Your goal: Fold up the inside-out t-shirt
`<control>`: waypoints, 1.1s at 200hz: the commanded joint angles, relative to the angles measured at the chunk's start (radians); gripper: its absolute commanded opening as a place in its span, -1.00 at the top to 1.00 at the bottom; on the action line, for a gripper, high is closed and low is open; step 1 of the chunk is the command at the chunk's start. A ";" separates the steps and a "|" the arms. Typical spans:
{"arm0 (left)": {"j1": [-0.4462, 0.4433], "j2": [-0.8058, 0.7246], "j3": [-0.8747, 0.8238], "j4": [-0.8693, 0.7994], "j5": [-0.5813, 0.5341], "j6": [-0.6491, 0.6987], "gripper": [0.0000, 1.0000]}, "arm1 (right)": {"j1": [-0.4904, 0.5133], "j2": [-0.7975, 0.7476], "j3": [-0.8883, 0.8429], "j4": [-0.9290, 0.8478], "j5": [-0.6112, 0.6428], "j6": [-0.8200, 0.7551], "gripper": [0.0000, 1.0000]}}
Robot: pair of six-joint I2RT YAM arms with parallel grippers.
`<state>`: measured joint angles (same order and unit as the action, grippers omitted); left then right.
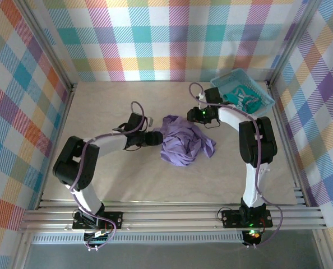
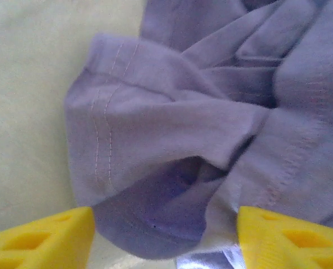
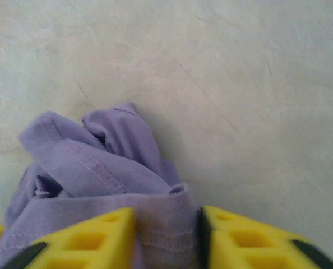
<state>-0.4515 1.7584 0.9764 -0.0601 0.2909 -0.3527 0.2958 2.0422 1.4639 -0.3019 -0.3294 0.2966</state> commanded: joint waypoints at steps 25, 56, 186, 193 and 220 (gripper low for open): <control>-0.008 0.042 0.078 0.066 0.036 0.001 0.73 | -0.001 -0.072 0.024 0.052 -0.036 -0.026 0.93; -0.004 -0.062 0.112 0.049 -0.027 0.029 1.00 | 0.000 -0.191 0.045 0.056 -0.020 -0.064 0.98; -0.053 -0.427 0.054 0.092 0.035 0.034 -0.30 | 0.009 -0.597 0.202 0.184 -0.238 0.062 1.00; -0.068 -0.414 0.046 0.113 0.046 0.020 -0.39 | 0.009 -0.598 0.196 0.188 -0.247 0.070 1.00; -0.131 -0.324 0.060 0.157 0.072 -0.016 -0.52 | 0.009 -0.596 0.179 0.194 -0.229 0.078 1.00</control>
<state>-0.5278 1.3762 1.0267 0.0124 0.2962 -0.3328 0.3016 1.4429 1.6527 -0.1360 -0.5365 0.3458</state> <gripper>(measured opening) 0.749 0.042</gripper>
